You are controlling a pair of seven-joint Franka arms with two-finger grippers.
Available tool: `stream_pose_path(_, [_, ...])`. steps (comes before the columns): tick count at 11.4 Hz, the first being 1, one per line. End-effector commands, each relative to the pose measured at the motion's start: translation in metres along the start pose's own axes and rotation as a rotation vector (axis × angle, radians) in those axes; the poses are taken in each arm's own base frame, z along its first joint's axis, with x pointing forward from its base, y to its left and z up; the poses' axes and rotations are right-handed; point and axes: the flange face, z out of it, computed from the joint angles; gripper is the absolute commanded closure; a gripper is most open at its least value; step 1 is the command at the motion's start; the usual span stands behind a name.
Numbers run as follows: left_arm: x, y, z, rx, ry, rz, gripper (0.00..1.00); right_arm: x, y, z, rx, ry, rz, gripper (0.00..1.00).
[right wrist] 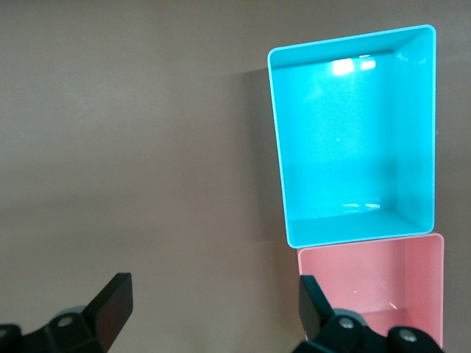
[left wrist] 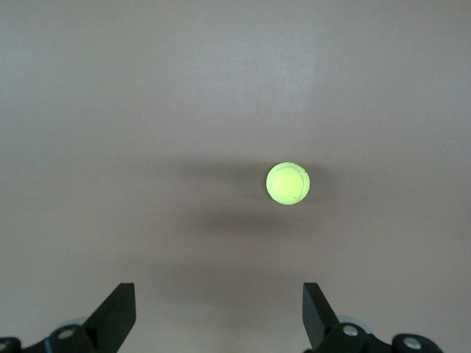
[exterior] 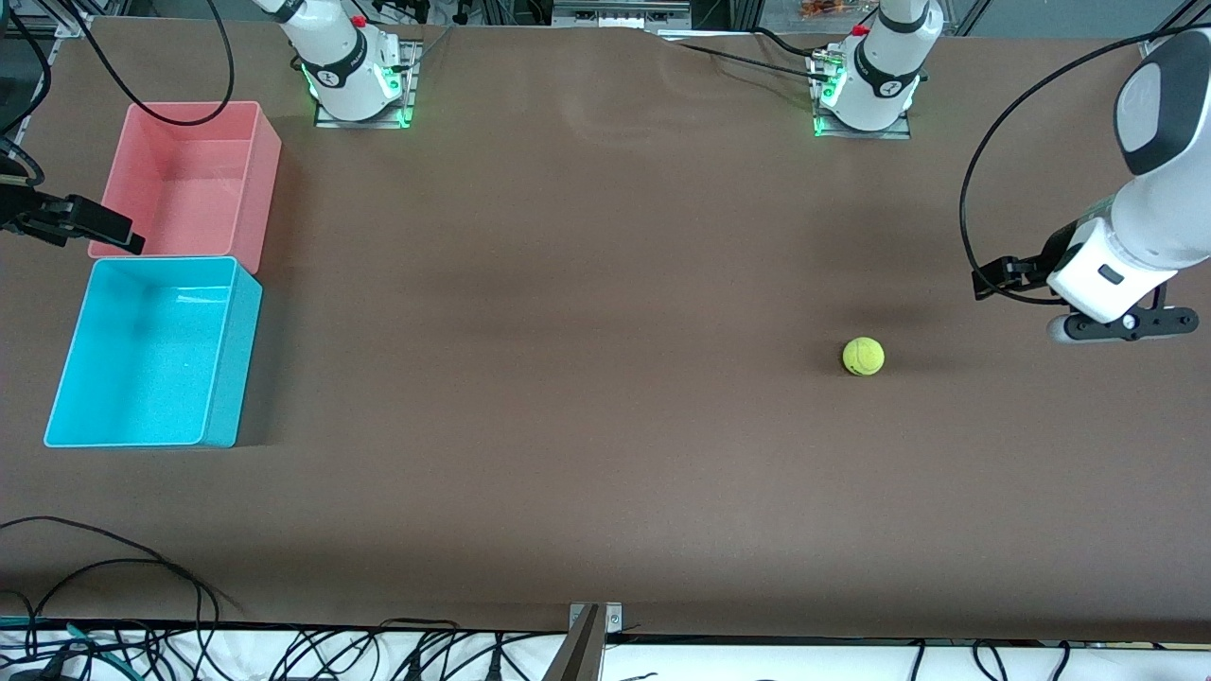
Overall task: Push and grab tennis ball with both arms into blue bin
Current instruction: 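Move the left gripper out toward the yellow tennis ball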
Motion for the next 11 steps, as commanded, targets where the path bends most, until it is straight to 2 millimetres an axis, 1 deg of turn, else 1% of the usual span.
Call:
stream_pose_path(1, [0.008,-0.001,0.026,0.032,-0.030,0.006,0.00,0.003,0.001,-0.002,0.010,-0.001,-0.011,0.00])
stream_pose_path(3, [0.011,-0.003,0.035,0.034,-0.044,0.003,0.00,0.003,0.001,-0.002,0.010,0.001,-0.011,0.00])
stream_pose_path(4, [0.012,-0.003,0.036,0.033,-0.041,0.005,0.00,0.003,0.002,-0.002,0.010,0.001,-0.011,0.00])
stream_pose_path(5, [0.014,-0.003,0.043,0.032,-0.031,0.006,0.00,0.003,0.001,-0.002,0.010,0.001,-0.013,0.00])
stream_pose_path(6, [0.017,-0.007,0.051,0.029,-0.012,0.000,0.00,0.004,0.002,-0.003,0.009,0.003,-0.009,0.00])
stream_pose_path(7, [0.023,-0.014,0.066,0.026,-0.004,-0.007,0.00,0.004,0.002,-0.002,0.010,0.001,-0.011,0.00])
stream_pose_path(8, [0.027,-0.015,0.078,0.023,0.011,0.016,0.00,0.004,0.002,-0.002,0.010,0.003,-0.009,0.00])
stream_pose_path(9, [0.027,-0.015,0.090,0.022,0.018,0.039,0.00,0.004,0.002,-0.002,0.010,0.001,-0.009,0.00])
stream_pose_path(11, [0.028,-0.013,0.107,0.019,0.041,0.084,0.00,0.004,0.001,-0.002,0.010,0.001,-0.011,0.00])
